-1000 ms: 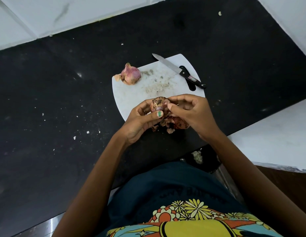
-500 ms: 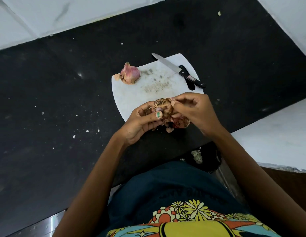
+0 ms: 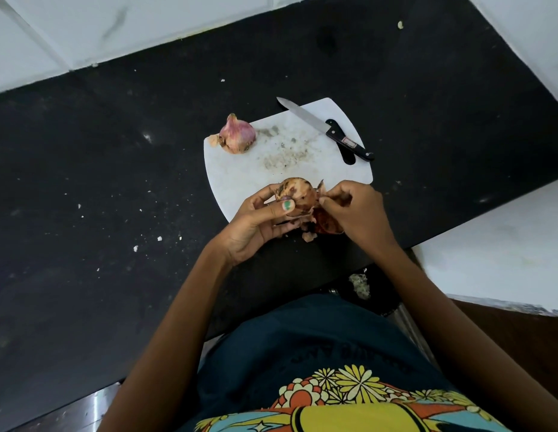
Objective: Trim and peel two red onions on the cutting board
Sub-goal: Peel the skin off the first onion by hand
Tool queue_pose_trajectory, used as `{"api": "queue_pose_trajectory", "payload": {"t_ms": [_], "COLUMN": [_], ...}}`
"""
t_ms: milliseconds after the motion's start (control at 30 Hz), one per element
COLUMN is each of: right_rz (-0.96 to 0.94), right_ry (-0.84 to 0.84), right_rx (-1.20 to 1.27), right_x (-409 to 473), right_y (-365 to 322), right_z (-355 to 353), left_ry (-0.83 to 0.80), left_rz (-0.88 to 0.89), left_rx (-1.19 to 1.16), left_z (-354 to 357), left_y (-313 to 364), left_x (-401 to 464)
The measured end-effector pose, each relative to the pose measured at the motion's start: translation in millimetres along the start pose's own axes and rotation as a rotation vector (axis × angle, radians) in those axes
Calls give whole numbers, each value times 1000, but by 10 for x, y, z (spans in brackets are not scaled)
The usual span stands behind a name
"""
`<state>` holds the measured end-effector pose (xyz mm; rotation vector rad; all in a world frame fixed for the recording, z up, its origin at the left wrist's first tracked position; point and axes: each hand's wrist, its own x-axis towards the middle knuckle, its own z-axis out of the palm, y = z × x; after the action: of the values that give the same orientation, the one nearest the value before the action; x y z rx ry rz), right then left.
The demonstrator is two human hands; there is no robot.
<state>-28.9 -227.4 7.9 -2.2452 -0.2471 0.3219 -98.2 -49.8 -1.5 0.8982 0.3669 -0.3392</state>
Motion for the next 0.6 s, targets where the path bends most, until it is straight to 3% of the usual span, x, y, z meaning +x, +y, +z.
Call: {"api": "queue_pose_trajectory", "payload": {"t_ms": [100,167,267,367,433,600], "right_rz": [-4,-74,-136,-54,-50,-64], "right_ry": [-74,-28,53,-90,-164,-162], "right_rx": [-153,-212,-26,263,287,268], "right_x": [-8,-24,-47,-74,-91,-81], "right_y": [12,-38,-182,-354,-415,-424], "right_z": [-1,-15,-72,-139,-160,-151], "left_ry": [32,46,61,75,84,69], "left_rz": [-3,-5,-14,-7,-4,5], "left_rx": [-9,-19,4,32,61,130], "left_z": [-9,-15,-22,-26,-38,-29], "left_y": [-5,1,12,13,12,42], "left_x": [8,11,19,33,30,9]}}
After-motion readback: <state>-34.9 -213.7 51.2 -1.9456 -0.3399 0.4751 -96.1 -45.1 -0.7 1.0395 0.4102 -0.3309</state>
